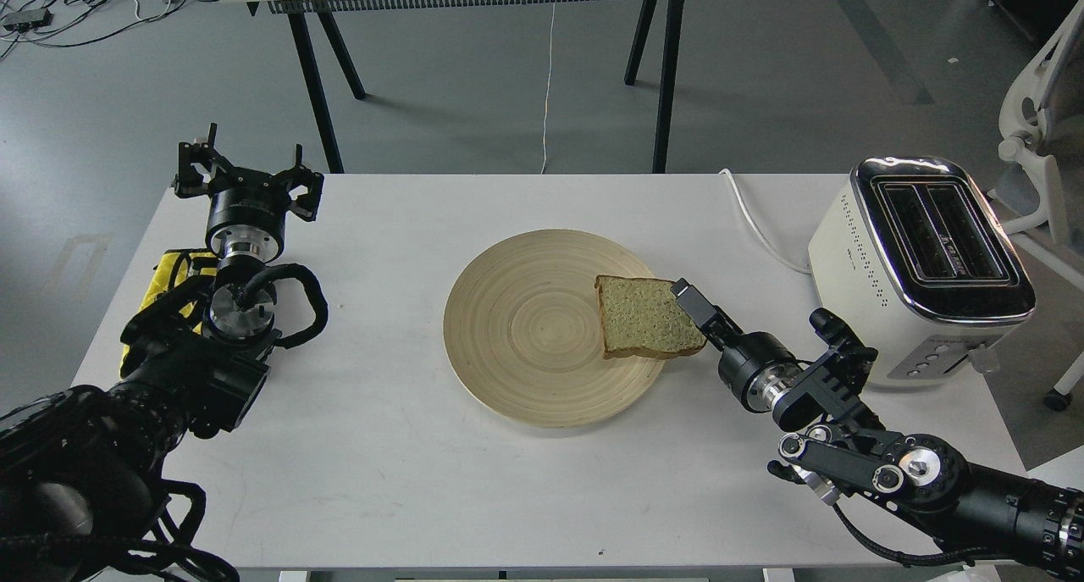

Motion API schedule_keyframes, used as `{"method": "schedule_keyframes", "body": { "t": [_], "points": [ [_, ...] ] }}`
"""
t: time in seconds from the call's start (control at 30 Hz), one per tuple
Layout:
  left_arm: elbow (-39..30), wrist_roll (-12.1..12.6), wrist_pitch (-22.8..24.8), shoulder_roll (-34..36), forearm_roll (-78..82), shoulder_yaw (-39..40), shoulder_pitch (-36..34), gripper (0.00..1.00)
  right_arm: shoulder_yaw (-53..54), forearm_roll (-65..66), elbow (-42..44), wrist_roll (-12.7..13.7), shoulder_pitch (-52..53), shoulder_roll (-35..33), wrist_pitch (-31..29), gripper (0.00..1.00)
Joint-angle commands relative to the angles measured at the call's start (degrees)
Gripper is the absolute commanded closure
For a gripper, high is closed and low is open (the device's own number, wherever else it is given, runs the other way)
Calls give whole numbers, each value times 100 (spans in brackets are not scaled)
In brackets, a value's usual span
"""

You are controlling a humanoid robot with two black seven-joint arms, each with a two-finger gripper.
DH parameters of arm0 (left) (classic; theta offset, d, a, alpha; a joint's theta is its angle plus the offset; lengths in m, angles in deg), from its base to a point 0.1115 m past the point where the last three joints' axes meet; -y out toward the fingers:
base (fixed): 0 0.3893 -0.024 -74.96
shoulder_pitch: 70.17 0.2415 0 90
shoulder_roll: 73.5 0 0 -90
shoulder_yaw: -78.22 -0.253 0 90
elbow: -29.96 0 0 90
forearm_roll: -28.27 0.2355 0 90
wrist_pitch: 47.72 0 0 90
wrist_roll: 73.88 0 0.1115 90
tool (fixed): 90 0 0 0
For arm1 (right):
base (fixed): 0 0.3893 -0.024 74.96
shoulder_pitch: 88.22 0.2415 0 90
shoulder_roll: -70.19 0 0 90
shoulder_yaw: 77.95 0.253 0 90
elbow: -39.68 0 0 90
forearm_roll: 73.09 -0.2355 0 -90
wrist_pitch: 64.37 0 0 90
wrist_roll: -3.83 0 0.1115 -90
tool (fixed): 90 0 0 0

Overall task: Put bread in toaster with right arm
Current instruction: 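Close the right gripper on the edge of the bread slice, then lift the bread slice with the right gripper up over the toaster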

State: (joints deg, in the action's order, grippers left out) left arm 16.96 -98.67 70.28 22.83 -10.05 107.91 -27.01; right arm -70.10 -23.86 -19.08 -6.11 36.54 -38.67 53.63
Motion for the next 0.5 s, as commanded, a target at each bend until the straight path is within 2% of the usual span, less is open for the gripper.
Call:
{"method": "schedule_keyframes", "body": {
  "t": [0.0, 0.3, 0.47],
  "points": [
    [0, 0, 0, 0, 0, 1, -1, 0, 15, -10, -92, -8, -31, -117, 0, 1],
    [0, 0, 0, 0, 0, 1, 8, 0, -3, 25, -39, 10, -40, -74, 0, 4],
    [0, 0, 0, 0, 0, 1, 8, 0, -20, 25, 215, 10, 13, 286, 0, 18]
  ]
}}
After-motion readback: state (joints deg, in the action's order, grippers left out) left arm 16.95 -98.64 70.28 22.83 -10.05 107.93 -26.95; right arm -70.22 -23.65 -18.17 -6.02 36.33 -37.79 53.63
